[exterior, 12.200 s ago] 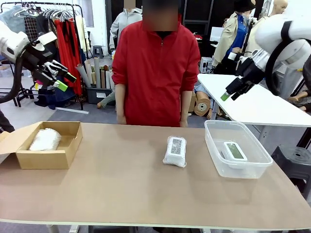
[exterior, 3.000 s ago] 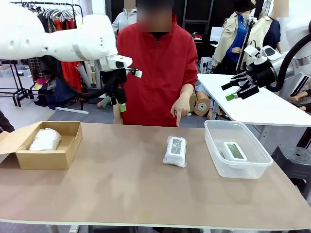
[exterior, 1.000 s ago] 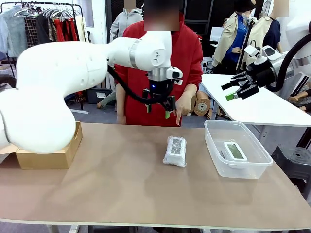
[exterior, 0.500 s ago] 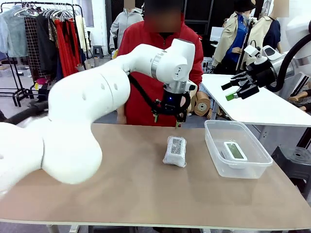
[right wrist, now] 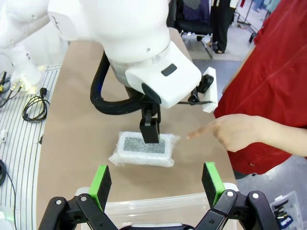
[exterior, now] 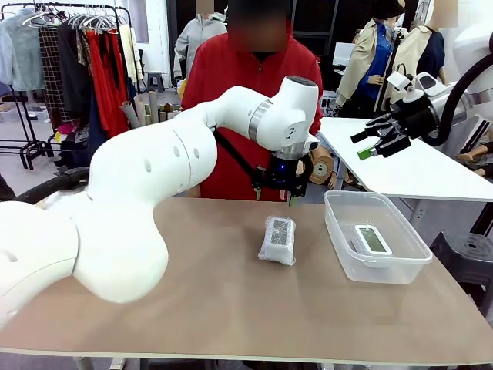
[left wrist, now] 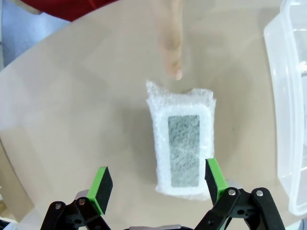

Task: Separate and place wrapped and unwrapped clocks.
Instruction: Pick up the Digital clock indicated by the person.

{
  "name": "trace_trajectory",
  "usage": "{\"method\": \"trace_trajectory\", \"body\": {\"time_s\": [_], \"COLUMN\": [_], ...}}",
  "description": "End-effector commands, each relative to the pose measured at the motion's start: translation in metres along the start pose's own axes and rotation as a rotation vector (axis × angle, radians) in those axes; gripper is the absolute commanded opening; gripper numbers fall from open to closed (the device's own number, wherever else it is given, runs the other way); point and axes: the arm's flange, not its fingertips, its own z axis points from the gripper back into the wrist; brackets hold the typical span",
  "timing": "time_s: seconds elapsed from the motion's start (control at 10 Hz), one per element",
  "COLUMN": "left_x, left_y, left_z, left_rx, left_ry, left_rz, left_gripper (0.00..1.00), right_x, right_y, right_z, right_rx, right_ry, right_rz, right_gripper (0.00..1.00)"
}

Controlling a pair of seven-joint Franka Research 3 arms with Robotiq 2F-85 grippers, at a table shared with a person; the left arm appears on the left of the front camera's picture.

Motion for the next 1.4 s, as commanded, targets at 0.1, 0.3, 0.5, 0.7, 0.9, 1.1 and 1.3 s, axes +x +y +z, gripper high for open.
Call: {"method": "trace_trajectory", "body": {"time_s": [0.1, 0.3, 0.5, 0.7, 0.9, 1.1, 1.3], "left_x": [0.033, 0.0, 0.0, 0.0, -0.004, -0.013, -0.019], "left_y": [-0.021, -0.006, -0.006, -0.018, -0.028, -0.034, -0.037], "left_z": [-0.008, -0.008, -0.008, -0.022, -0.028, -0.038, -0.042], "left_rx": [-0.055, -0.008, -0.008, -0.047, -0.062, -0.077, -0.081], "left_ry": [-0.067, -0.016, -0.016, -0.038, -0.072, -0.054, -0.054], "left_rz": [0.003, 0.003, 0.003, -0.004, -0.014, -0.013, -0.017], "left_gripper": [1.0, 1.0, 1.0, 1.0, 1.0, 1.0, 1.0], "right_x": [0.001, 0.001, 0.001, 0.001, 0.001, 0.001, 0.001], "right_y": [0.001, 0.001, 0.001, 0.001, 0.001, 0.001, 0.001], "right_z": [0.001, 0.001, 0.001, 0.001, 0.001, 0.001, 0.001], "right_rx": [0.002, 0.002, 0.002, 0.002, 0.002, 0.002, 0.002], "right_ry": [-0.001, -0.001, -0.001, -0.001, -0.001, -0.001, -0.001], "right_rz": [0.017, 0.017, 0.017, 0.017, 0.017, 0.017, 0.017], "right_gripper": [1.0, 1.0, 1.0, 1.0, 1.0, 1.0, 1.0]}}
